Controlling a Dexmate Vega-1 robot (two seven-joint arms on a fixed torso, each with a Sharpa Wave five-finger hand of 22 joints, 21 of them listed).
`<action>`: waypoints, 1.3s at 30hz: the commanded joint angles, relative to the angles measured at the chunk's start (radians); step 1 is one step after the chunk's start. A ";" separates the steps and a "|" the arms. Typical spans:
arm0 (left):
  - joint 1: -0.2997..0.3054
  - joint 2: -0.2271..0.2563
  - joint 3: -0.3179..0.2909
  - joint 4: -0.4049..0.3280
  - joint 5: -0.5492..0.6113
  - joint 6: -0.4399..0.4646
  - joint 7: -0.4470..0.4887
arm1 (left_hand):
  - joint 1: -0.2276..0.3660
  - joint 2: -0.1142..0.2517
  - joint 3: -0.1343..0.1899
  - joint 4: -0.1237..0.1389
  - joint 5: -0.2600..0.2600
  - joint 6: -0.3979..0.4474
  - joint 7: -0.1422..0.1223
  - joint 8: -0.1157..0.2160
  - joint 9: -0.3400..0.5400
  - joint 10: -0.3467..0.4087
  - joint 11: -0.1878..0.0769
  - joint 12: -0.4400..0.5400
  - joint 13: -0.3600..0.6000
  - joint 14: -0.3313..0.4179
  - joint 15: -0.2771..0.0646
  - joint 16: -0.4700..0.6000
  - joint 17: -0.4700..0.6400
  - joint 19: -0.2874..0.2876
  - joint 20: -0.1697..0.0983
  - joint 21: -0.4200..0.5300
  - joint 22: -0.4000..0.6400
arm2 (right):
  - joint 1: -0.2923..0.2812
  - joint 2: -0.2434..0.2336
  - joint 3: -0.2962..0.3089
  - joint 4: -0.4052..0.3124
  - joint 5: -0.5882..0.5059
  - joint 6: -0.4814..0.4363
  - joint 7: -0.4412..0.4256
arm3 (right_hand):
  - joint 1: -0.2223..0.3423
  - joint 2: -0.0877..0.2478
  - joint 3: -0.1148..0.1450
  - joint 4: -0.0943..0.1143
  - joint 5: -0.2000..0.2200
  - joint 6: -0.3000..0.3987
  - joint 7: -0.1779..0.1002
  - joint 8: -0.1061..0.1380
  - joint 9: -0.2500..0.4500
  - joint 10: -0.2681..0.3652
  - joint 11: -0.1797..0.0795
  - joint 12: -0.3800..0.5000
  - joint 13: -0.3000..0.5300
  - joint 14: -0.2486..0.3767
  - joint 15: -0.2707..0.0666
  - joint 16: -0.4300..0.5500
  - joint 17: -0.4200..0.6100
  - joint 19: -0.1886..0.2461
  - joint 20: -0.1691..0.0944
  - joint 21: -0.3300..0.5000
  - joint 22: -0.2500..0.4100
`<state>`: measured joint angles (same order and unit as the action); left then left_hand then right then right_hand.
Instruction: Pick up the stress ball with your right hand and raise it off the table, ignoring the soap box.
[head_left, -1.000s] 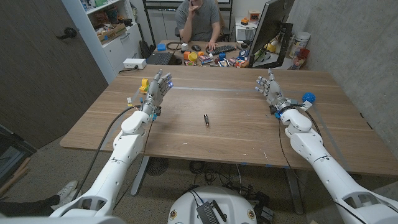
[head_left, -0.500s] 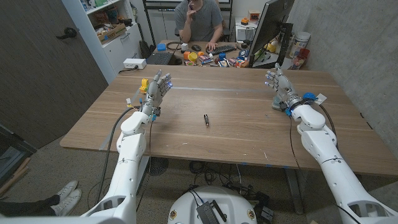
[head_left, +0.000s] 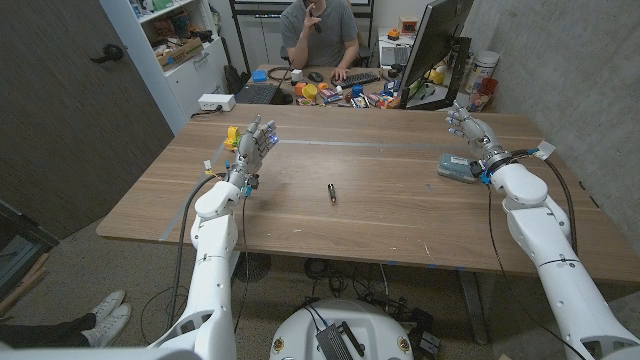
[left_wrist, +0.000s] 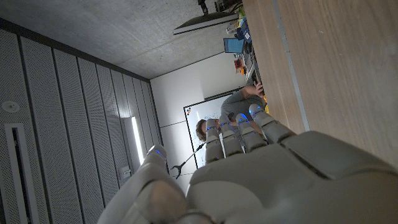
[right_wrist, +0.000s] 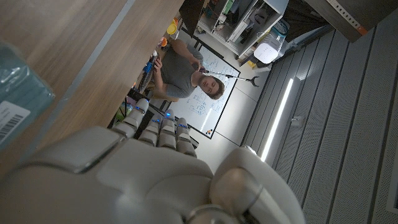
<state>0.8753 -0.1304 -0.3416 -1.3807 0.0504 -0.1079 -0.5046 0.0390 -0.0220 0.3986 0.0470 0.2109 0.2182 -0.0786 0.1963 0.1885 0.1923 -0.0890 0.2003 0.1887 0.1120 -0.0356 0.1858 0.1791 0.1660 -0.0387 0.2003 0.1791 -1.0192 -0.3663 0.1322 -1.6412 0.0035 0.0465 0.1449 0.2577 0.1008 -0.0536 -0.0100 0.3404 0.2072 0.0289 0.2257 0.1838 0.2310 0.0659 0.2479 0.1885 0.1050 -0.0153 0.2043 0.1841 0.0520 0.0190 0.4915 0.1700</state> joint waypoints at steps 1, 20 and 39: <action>-0.012 -0.033 -0.030 0.008 0.042 0.000 -0.029 | 0.007 0.001 0.006 -0.002 0.005 0.009 0.001 0.004 0.002 0.010 -0.001 0.005 0.002 0.006 -0.066 0.003 0.003 0.009 -0.023 0.004 0.004 | 0.001 -0.046 0.013 -0.056 -0.292 -0.061 -0.126 | 0.042 -0.004 0.008 -0.028 0.012 0.029 -0.012 0.010 0.002 0.016 -0.008 0.008 0.005 0.025 -0.012 0.008 0.001 0.037 -0.006 -0.001 0.005; -0.011 -0.048 -0.012 -0.008 0.069 0.002 -0.030 | 0.008 0.003 0.004 -0.005 0.004 -0.046 -0.013 -0.014 0.002 0.004 -0.001 0.002 0.002 0.006 -0.065 0.004 0.003 0.009 -0.023 0.004 0.004 | 0.007 -0.133 -0.031 -0.072 -0.595 -0.142 -0.174 | 0.138 -0.026 0.022 -0.100 0.043 0.021 -0.012 -0.017 0.004 0.034 0.002 0.004 0.006 0.077 0.002 0.006 0.005 0.159 -0.021 0.008 0.012; 0.004 -0.035 0.053 -0.111 0.108 0.033 -0.048 | 0.008 0.004 0.004 -0.007 0.005 -0.054 -0.010 -0.011 0.002 0.005 0.001 0.003 0.002 0.008 -0.064 0.004 0.003 0.009 -0.023 0.004 0.004 | 0.075 -0.213 -0.096 0.084 -0.737 -0.112 -0.242 | 0.179 -0.051 0.021 -0.126 0.073 -0.030 -0.005 -0.029 0.007 0.017 0.005 -0.006 0.008 0.070 0.012 -0.003 0.006 0.156 -0.006 -0.011 0.013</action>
<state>0.8741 -0.1704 -0.3221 -1.4460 0.1397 -0.0855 -0.5456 0.0389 -0.0220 0.3985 0.0470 0.2108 0.1676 -0.0929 0.1846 0.1884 0.1922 -0.0889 0.2003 0.1885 0.1119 -0.0356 0.1858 0.1790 0.1659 -0.0387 0.2003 0.1789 -0.9800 -0.5354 0.0746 -1.6405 -0.6552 -0.0759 -0.0644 0.4219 0.0475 -0.0313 -0.1311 0.4050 0.1663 0.0232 0.1897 0.1887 0.2510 0.0731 0.2437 0.1932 0.1732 -0.0088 0.2031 0.1878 0.2063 0.0110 0.4821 0.1794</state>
